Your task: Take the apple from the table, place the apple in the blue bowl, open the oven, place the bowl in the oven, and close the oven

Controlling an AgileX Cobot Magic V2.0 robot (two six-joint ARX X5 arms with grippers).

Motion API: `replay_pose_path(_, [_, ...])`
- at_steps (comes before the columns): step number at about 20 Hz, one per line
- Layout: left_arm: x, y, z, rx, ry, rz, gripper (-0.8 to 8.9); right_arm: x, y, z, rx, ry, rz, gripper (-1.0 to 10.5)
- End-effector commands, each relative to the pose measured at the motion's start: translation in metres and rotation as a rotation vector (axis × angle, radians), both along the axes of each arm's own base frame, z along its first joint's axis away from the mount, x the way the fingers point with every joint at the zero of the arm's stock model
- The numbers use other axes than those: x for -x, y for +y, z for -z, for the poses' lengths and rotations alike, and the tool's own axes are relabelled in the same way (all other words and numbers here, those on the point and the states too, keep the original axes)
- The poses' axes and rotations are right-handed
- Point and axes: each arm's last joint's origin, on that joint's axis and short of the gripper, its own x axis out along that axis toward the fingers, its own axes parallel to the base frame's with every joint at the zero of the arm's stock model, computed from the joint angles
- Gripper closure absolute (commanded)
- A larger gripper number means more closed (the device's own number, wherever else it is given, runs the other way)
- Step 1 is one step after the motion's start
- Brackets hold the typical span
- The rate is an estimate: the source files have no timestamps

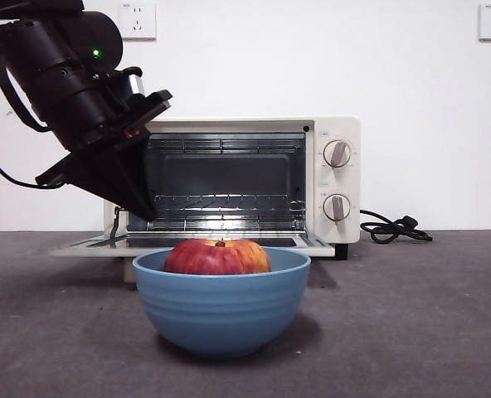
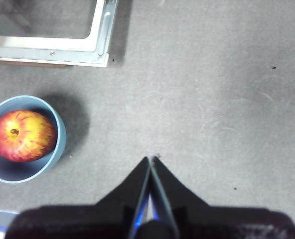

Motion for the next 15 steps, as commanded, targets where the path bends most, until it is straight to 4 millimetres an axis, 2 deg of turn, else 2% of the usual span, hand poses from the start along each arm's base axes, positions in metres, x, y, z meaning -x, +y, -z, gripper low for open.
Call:
replay_pose_path(1, [0.008,0.001,-0.008,-0.007,-0.005,0.028,8.20,-0.002,0.003,0.003,-0.028,0.025,-0.015,9.5])
replay_pose_path(5, [0.033,0.010,-0.046,0.007,-0.080,0.049,8.20,-0.019,0.021,0.011,-0.080,0.084,-0.128,9.5])
replay_pose_path(10, [0.084,0.029,-0.097,0.032,-0.172,0.060,8.19,-0.054,0.053,0.038,-0.120,0.207,-0.229,9.4])
replay_pose_path(11, [0.094,0.033,-0.105,0.037,-0.186,0.060,8.19,-0.061,0.059,0.044,-0.134,0.235,-0.246,9.1])
replay_pose_path(13, [0.113,0.040,-0.116,0.043,-0.205,0.059,8.19,-0.072,0.071,0.057,-0.171,0.292,-0.279,7.0])
replay_pose_path(15, [0.130,0.047,-0.125,0.044,-0.216,0.058,8.19,-0.082,0.081,0.070,-0.184,0.327,-0.296,5.8])
